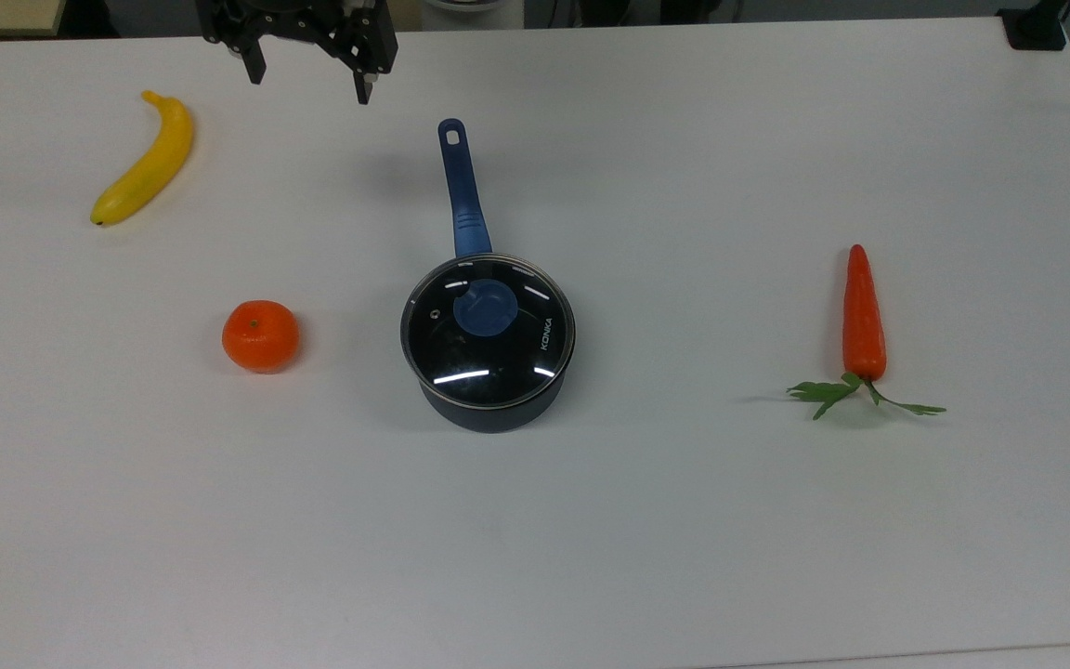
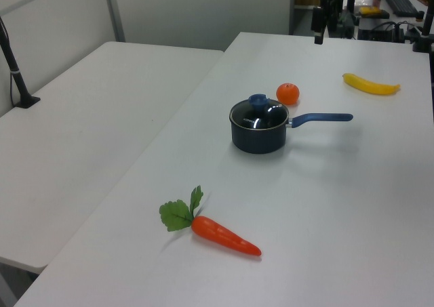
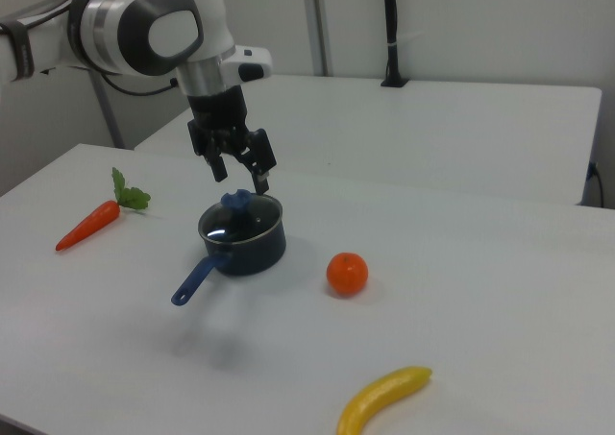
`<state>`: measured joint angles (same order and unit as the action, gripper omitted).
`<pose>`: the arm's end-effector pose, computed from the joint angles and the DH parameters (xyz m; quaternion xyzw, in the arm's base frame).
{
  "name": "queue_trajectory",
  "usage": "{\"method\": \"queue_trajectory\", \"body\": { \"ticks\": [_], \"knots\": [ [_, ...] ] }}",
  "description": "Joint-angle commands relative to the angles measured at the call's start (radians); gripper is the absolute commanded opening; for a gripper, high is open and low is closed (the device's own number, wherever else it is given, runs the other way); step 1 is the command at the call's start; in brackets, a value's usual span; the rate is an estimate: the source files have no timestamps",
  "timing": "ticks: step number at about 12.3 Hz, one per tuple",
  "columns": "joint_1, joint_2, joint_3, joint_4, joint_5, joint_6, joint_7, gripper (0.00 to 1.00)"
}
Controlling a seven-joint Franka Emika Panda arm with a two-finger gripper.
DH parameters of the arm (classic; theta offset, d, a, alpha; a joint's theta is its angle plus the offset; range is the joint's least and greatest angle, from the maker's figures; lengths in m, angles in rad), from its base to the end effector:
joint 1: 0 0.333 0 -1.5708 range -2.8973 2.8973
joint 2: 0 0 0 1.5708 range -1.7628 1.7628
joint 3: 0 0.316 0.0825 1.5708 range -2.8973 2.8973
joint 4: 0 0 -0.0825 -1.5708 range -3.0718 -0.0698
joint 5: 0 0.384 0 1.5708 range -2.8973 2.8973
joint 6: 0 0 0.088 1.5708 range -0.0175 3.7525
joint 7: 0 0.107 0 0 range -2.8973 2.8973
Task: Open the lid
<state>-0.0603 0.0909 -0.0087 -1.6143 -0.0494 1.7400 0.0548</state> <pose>0.5924 -0.0452 0.5667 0.9979 -0.0581 0.0172 0.0249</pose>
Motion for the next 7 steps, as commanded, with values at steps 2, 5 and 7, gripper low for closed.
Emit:
{"method": "queue_trajectory", "body": {
  "ticks": [2, 5, 7],
  "knots": [
    [0.007, 0.003, 0.012, 0.013, -0.001, 0.021, 0.02, 1.0],
    [0.054, 0.032, 0.018, 0.02, 0.068, 0.139, 0.276, 1.0],
    [0.074, 0.113, 0.016, 0.063, 0.077, 0.24, 0.447, 1.0]
  ]
}}
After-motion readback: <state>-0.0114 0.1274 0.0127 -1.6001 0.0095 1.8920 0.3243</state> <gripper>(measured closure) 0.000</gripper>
